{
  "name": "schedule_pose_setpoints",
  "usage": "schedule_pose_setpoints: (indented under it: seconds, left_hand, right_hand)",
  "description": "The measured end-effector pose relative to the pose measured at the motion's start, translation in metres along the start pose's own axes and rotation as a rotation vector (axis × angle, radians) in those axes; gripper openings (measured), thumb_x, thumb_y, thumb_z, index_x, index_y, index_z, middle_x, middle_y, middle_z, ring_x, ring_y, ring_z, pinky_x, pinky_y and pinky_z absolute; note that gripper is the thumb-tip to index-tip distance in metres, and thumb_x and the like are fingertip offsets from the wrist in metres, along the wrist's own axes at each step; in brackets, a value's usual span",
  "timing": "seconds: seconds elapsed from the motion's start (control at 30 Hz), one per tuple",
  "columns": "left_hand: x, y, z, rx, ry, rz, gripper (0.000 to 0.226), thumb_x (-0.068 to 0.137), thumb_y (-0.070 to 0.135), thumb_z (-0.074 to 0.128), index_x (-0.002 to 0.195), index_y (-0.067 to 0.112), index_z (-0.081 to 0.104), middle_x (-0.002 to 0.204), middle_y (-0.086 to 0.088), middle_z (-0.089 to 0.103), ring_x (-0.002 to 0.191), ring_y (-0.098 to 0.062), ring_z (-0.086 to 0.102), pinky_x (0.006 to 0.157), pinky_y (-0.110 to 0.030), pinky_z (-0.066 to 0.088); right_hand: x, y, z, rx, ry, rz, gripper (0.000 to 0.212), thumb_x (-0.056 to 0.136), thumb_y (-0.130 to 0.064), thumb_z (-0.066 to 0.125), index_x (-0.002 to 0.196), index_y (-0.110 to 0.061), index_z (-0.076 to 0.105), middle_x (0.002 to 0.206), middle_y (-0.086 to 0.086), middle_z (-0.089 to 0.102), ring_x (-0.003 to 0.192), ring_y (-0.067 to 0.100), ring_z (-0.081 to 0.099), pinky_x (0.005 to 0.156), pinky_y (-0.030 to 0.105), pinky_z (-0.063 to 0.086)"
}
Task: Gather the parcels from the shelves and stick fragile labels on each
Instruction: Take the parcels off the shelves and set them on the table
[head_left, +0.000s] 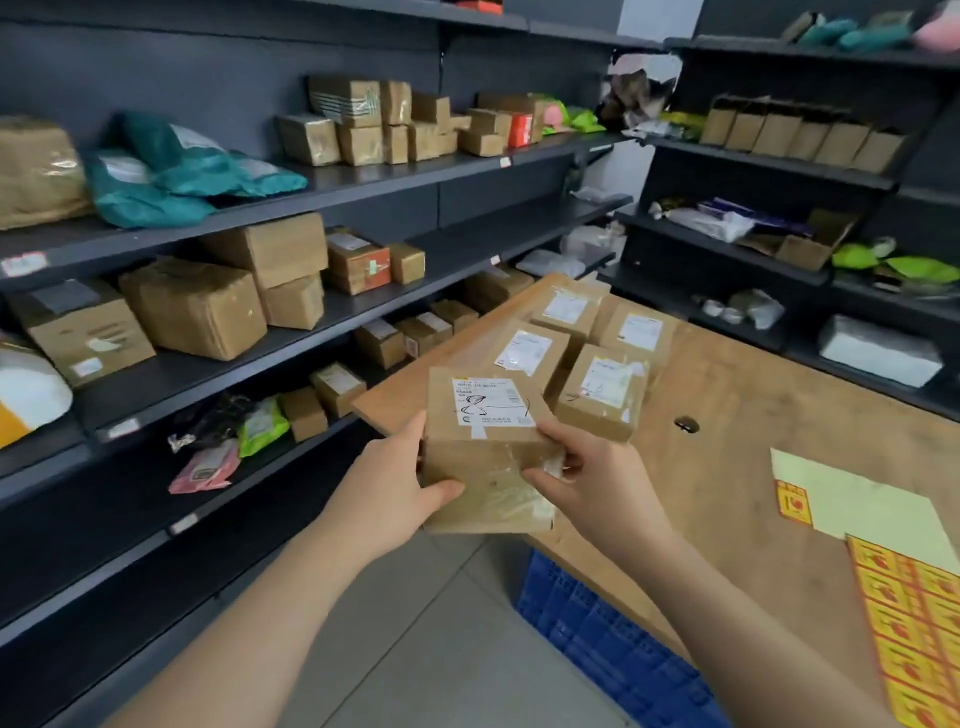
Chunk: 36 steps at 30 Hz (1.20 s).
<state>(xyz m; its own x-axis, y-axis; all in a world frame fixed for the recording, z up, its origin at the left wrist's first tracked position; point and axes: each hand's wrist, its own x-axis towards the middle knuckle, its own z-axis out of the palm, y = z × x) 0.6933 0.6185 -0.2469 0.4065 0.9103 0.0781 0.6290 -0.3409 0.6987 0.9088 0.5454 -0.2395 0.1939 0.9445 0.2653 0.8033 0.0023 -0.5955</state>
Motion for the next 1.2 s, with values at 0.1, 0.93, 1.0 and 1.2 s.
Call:
schedule_pose_setpoints:
  seconds: [0.1, 0.93, 1.0, 1.2]
  left_hand:
    - [0.028, 0.002, 0.026, -0.033, -0.109, 0.011, 0.060, 0.074, 0.037, 0.075, 0.121, 0.048, 0.040, 0.099, 0.036, 0.048, 0.090, 0.008, 0.049, 0.073, -0.014, 0.040]
    - [0.221, 0.167, 0.194, -0.020, -0.495, 0.275, 0.084, 0.062, 0.052, 0.081, 0.134, 0.025, 0.046, 0.104, 0.012, 0.063, 0.088, -0.007, 0.060, 0.081, -0.030, 0.050]
    - [0.234, 0.183, 0.206, -0.022, -0.490, 0.256, 0.074, 0.059, 0.055, 0.081, 0.123, 0.030, 0.054, 0.091, 0.013, 0.066, 0.079, -0.005, 0.061, 0.074, -0.029, 0.053]
    - [0.276, 0.234, 0.242, -0.044, -0.436, 0.259, 0.059, 0.056, 0.058, 0.080, 0.106, 0.039, 0.057, 0.074, 0.023, 0.061, 0.065, 0.015, 0.055, 0.047, -0.009, 0.036]
  right_hand:
    - [0.005, 0.031, 0.006, -0.008, 0.002, 0.092, 0.051, 0.077, -0.037, 0.073, 0.126, -0.029, 0.060, 0.093, -0.013, 0.070, 0.080, 0.003, 0.063, 0.075, 0.029, 0.056]
    - [0.045, 0.192, -0.154, -0.146, 0.259, 0.559, 0.045, 0.068, -0.032, 0.080, 0.111, -0.026, 0.069, 0.080, -0.008, 0.071, 0.076, 0.008, 0.066, 0.074, 0.029, 0.054]
    - [0.056, 0.215, -0.174, -0.135, 0.238, 0.553, 0.043, 0.066, -0.033, 0.082, 0.107, -0.029, 0.071, 0.075, -0.013, 0.070, 0.071, 0.000, 0.065, 0.066, 0.017, 0.050]
    - [0.093, 0.271, -0.238, -0.136, 0.217, 0.498, 0.043, 0.059, -0.043, 0.084, 0.099, -0.035, 0.071, 0.068, -0.019, 0.067, 0.059, -0.008, 0.060, 0.045, 0.008, 0.042]
